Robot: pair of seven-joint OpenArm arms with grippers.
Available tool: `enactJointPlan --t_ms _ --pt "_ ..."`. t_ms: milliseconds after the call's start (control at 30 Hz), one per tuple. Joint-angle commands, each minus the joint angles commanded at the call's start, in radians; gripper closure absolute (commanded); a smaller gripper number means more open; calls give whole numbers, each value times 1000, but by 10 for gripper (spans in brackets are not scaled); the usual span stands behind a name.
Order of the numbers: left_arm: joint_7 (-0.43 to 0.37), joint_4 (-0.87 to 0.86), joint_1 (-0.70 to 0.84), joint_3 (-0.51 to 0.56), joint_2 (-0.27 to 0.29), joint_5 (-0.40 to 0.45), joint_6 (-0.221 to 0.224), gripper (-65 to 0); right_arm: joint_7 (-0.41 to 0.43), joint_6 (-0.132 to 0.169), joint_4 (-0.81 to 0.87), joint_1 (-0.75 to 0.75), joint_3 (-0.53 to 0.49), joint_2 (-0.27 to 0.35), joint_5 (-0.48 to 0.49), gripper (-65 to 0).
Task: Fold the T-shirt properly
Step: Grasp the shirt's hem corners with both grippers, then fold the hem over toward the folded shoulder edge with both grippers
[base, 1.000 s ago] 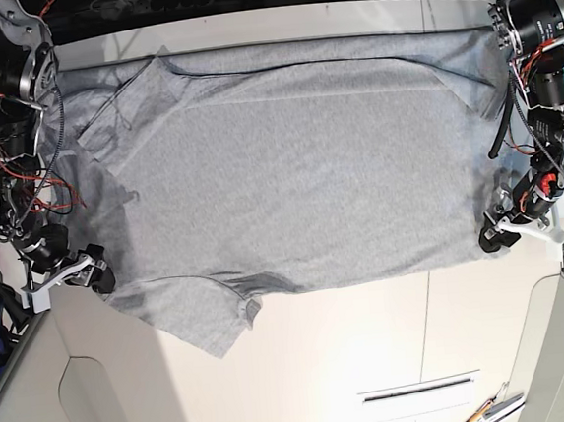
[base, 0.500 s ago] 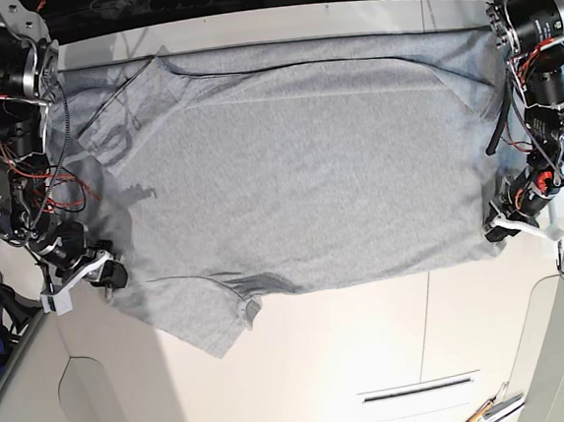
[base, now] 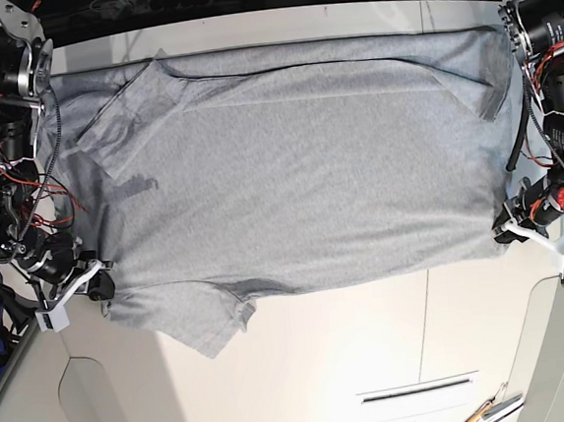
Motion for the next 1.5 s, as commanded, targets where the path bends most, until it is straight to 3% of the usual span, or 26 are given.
enactJointPlan --t_ms 100,300,467,633,900,1033,1067,1133,1167,1333,1500 --pt "93 68 16 0 -27 -82 0 0 -10 0 71 -45 0 14 52 0" --pt "122 242 137 -2 -97 -186 0 0 -13 0 282 -216 18 29 63 0" --pt "130 375 263 -2 -99 -199 0 0 -14 0 420 -332 106 29 63 0" --pt "130 430 351 -2 -99 -200 0 0 -18 0 446 -414 173 28 112 0" --pt "130 431 435 -2 -94 -201 0 0 -18 -2 446 -526 199 19 130 0" --pt "130 431 451 -2 -61 -193 0 0 -16 -8 440 -554 198 5 125 0" --pt "129 431 451 -2 -51 -190 0 0 -8 -13 440 -557 198 0 122 -54" --pt "126 431 448 -2 -32 -190 0 0 -6 -20 440 -556 198 -2 123 -255" --pt "122 431 448 -2 -26 -190 0 0 5 -19 441 -555 200 -1 127 -314" --pt "122 431 448 -2 -22 -186 0 0 59 -19 451 -551 260 0 199 -336" --pt "121 431 448 -2 -21 -155 0 0 65 -19 451 -482 315 0 197 -336"
